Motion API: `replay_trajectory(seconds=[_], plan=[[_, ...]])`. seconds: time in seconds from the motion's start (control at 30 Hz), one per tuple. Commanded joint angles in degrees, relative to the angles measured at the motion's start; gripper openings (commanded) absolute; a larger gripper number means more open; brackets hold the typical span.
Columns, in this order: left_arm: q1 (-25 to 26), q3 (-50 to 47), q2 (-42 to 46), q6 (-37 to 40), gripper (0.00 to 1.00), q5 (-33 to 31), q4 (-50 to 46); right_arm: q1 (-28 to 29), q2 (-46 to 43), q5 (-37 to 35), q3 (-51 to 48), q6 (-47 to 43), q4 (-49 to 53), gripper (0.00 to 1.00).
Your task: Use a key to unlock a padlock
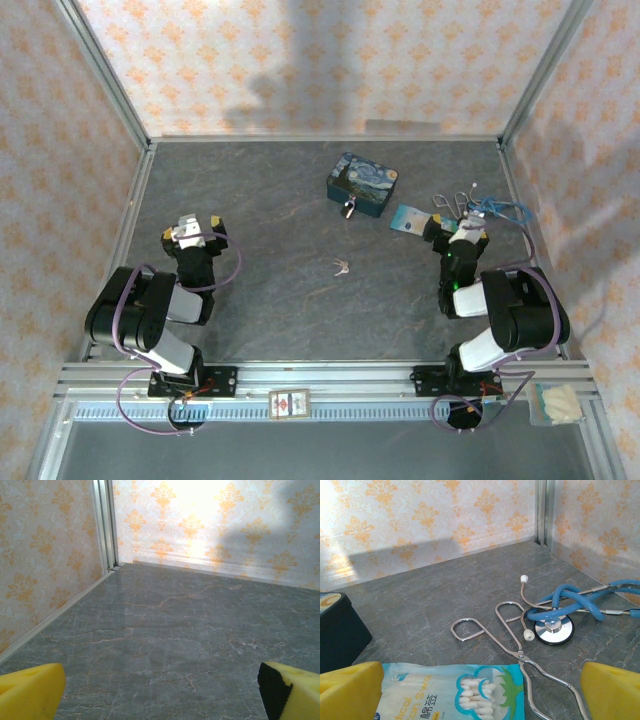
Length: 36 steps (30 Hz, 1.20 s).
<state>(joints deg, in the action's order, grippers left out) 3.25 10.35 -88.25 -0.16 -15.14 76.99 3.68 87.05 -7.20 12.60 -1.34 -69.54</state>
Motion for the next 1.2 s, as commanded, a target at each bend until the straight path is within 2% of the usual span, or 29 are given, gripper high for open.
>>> replay_trajectory(seconds=[0.0,0.5,0.6,0.67,0.77,0.83,0.9,1.03,1.17], plan=[[-0.39,0.77,-0.19,-1.05,1.0,1.13,1.76,-0.34,0.03,0.26,-0.03,0.17,-2.32,1.0],[-0.33,0.56,-0.06,-1.0,0.99,-0.03,2.47,-0.13,-0.62,0.35,0.15,-0.25,-1.8,1.0],[0.94,1.05,4.25,-1.25,0.99,-4.73,-2.04,1.45,-5.95,-1.88,3.97,-1.44,9.07,1.0],[2.37,2.49,9.19,-0.99,0.99,-9.08,-8.47,2.43,-9.17,-3.53,7.33,-1.57,16.91,1.0],[3.53,5.49,15.8,-1.45,0.97,-12.11,-15.46,3.05,-11.73,-4.04,14.15,5.09,29.97,1.0],[3.67,7.43,18.75,-5.25,0.97,-11.98,-18.26,3.53,-11.9,-1.75,18.77,10.77,37.33,1.0],[3.62,10.14,20.39,-12.23,0.98,-10.74,-23.12,4.49,-11.08,0.53,22.73,17.46,42.72,1.0],[3.68,19.5,18.96,-25.09,0.99,-2.07,-38.93,6.48,-6.72,6.83,31.69,28.41,53.29,0.94],[4.06,28.51,12.99,-35.06,0.99,5.86,-53.63,7.02,-0.39,12.85,40.04,33.51,62.3,0.89]])
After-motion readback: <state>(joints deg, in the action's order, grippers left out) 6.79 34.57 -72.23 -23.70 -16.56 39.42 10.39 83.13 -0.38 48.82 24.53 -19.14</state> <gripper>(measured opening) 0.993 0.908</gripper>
